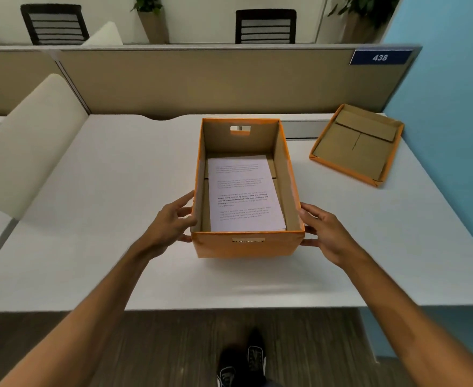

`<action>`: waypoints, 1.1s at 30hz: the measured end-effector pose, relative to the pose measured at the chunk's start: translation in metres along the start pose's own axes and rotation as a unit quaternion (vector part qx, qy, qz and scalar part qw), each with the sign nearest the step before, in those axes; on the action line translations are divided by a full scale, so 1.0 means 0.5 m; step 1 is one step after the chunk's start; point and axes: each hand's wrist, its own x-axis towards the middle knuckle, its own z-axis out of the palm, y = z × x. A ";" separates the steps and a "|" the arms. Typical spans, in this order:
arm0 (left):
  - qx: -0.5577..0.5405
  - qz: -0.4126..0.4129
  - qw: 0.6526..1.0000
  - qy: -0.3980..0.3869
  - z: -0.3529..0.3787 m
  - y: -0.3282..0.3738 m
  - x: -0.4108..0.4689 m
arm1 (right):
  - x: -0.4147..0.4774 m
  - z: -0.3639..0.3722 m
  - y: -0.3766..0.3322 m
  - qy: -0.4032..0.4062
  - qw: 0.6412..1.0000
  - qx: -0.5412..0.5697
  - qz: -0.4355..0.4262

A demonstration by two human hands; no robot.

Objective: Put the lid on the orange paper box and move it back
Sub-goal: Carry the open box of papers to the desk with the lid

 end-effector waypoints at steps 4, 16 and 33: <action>0.000 -0.012 1.000 -0.010 0.009 -0.021 -0.012 | -0.023 0.010 0.022 0.008 1.000 -0.007 0.006; 0.027 -0.022 0.999 -0.021 0.022 -0.049 -0.028 | -0.051 0.040 0.060 0.041 0.999 -0.001 0.016; 0.230 0.148 0.952 0.134 0.080 0.061 0.011 | -0.031 -0.006 0.052 0.201 0.972 -0.107 -0.062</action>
